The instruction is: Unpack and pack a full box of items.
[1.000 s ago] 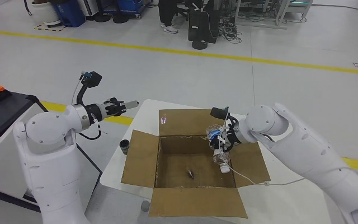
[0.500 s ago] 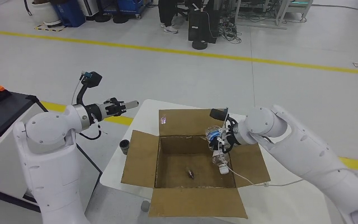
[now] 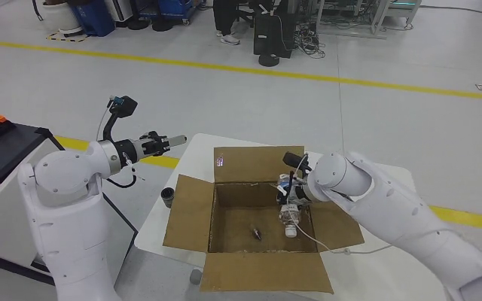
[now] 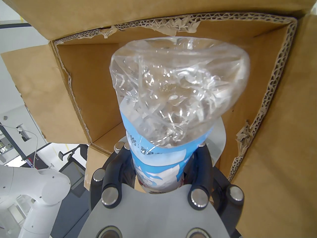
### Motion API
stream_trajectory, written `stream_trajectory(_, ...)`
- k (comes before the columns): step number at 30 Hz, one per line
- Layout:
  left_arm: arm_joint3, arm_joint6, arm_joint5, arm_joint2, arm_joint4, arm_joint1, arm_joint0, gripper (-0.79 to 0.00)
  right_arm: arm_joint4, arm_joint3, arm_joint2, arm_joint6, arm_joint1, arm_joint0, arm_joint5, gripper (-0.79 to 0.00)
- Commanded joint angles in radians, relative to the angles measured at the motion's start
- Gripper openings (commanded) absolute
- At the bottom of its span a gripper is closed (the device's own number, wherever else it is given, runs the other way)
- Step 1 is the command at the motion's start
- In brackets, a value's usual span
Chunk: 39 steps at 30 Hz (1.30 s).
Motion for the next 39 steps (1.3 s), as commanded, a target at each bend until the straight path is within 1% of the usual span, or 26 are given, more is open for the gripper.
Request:
stream_trajectory(1,0.0,0.0,0.0,0.0,0.0,0.0,0.0,0.0,0.012,0.014,-0.013,0.002,-0.007,0.007,-0.001,-0.785)
stream_trajectory(5,0.0,0.0,0.0,0.0,0.0,0.0,0.0,0.0,0.029,0.049,-0.043,0.002,-0.027,0.021,-0.002,-0.785)
stream_trajectory(14,0.0,0.0,0.0,0.0,0.0,0.0,0.0,0.0,0.051,0.147,-0.121,-0.03,-0.076,0.057,0.03,-0.785)
stream_trajectory(23,0.0,0.0,0.0,0.0,0.0,0.0,0.0,0.0,0.067,0.202,-0.169,-0.018,-0.11,0.071,0.018,-0.785)
stream_trajectory(30,0.0,0.0,0.0,0.0,0.0,0.0,0.0,0.0,0.071,0.23,-0.181,-0.013,-0.129,0.075,0.013,-0.785)
stream_trajectory(32,0.0,0.0,0.0,0.0,0.0,0.0,0.0,0.0,0.068,0.234,-0.185,-0.014,-0.132,0.073,0.014,-0.662)
stream_trajectory(34,0.0,0.0,0.0,0.0,0.0,0.0,0.0,0.0,0.065,0.237,-0.189,-0.014,-0.136,0.072,0.014,-0.6)
stream_trajectory(35,0.0,0.0,0.0,0.0,0.0,0.0,0.0,0.0,0.064,0.239,-0.191,-0.013,-0.137,0.07,0.013,-0.502)
stream_trajectory(36,0.0,0.0,0.0,0.0,0.0,0.0,0.0,0.0,0.064,0.241,-0.193,-0.014,-0.139,0.07,0.014,-0.428)
stream_trajectory(37,0.0,0.0,0.0,0.0,0.0,0.0,0.0,0.0,0.063,0.242,-0.194,-0.013,-0.14,0.07,0.013,-0.336)
stream_trajectory(39,0.0,0.0,0.0,0.0,0.0,0.0,0.0,0.0,0.064,0.246,-0.196,-0.011,-0.142,0.069,0.011,-0.194)
